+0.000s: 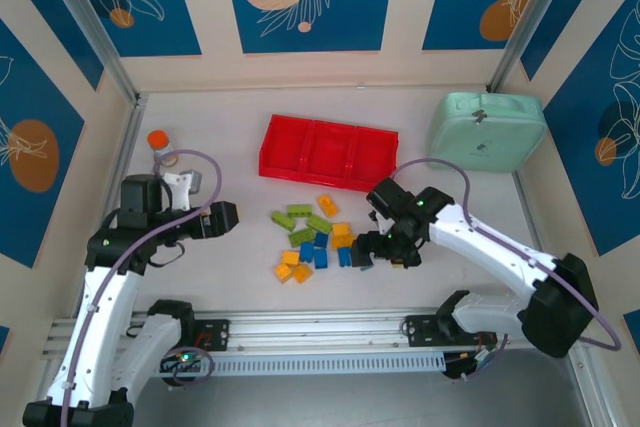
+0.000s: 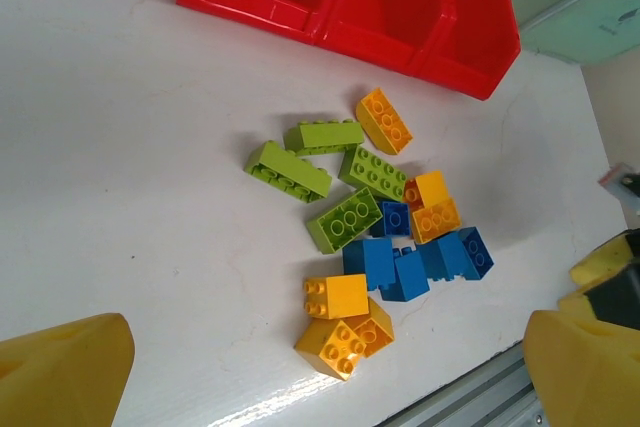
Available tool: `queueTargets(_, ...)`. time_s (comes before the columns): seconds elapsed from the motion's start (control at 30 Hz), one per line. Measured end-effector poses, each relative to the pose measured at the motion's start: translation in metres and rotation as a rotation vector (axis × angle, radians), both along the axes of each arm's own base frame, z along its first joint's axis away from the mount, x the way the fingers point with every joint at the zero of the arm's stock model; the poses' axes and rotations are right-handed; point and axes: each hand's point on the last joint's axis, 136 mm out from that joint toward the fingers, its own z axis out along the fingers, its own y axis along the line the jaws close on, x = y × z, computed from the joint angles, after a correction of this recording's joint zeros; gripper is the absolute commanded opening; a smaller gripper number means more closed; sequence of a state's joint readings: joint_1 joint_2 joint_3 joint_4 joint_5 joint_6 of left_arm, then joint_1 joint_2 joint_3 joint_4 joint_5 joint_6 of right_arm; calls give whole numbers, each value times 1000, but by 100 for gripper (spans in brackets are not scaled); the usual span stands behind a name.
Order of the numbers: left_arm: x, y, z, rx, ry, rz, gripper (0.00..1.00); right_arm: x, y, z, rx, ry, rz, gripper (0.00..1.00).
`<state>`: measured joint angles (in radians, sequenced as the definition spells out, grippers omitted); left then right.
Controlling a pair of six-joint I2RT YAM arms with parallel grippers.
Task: Sort the legos into containers by color
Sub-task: Pick up the lego from the bottom-center of the table.
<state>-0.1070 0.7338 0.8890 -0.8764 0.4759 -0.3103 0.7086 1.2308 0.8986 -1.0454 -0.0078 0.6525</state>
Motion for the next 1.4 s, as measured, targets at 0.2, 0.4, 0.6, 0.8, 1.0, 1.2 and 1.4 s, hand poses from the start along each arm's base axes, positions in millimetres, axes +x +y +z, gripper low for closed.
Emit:
queueTargets(0.2, -2, 5, 3, 21, -31, 21, 99, 3, -2, -33, -150, 102, -15, 87)
queueTargets(0.4, -7, 11, 11, 39, -90, 49, 99, 8, 11, -44, -191, 113, 7, 87)
queueTargets(0.6, -4, 19, 8, 70, -84, 90, 99, 15, 13, -58, -232, 120, 10, 83)
queueTargets(0.8, -5, 22, 10, 79, -103, 104, 99, 19, 10, -65, -264, 115, 3, 74)
queueTargets(1.0, -6, 21, 10, 73, -106, 98, 99, 23, 6, -68, -281, 111, -11, 70)
queueTargets(1.2, -12, 2, 9, -5, -80, 6, 99, 28, 2, -69, -298, 96, -22, 65)
queueTargets(1.4, -15, -14, 10, -81, -64, -81, 99, 30, 3, -70, -308, 102, -20, 64)
